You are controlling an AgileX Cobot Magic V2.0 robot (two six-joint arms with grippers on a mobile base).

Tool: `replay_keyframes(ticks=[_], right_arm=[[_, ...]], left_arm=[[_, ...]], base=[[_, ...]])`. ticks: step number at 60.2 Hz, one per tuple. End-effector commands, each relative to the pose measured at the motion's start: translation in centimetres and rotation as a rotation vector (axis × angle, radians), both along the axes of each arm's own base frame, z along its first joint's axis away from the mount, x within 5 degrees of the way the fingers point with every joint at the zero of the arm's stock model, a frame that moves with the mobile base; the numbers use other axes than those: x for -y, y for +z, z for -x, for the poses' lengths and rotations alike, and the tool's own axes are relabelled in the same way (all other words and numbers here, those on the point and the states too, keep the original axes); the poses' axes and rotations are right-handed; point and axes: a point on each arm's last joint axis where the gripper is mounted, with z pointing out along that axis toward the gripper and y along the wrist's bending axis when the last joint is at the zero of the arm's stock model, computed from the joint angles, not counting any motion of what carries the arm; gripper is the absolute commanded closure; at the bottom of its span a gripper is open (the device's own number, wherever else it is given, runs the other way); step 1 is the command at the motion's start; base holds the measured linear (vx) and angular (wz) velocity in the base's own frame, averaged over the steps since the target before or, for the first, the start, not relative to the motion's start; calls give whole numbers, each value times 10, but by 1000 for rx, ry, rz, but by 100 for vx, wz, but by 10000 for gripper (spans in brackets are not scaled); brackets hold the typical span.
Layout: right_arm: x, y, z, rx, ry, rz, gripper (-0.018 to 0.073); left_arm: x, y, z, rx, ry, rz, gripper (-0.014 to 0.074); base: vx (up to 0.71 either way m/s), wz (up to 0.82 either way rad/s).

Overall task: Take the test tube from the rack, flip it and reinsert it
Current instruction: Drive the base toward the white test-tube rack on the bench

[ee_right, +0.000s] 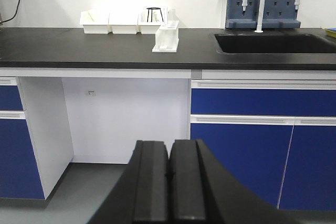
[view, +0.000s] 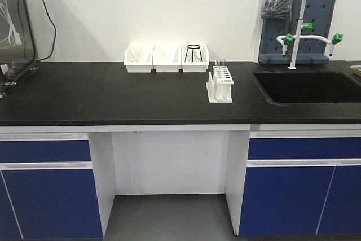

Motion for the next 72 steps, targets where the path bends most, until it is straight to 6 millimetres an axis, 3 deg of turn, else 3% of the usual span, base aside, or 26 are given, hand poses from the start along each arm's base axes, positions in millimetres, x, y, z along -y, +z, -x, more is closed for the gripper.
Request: replay_keyframes(ticks=[1,41,72], right_arm=[[-1,8,1,92,14,11,571],[-1,8,1,92,17,11,568],[-1,8,1,92,17,11,568]], left_arm=[[1,8,-1,99,-11,-4,603],[1,8,-1,99,-11,-4,603],[1,8,-1,99,-11,-4,603]], base=[[0,0],[12,-2],[32,-6]])
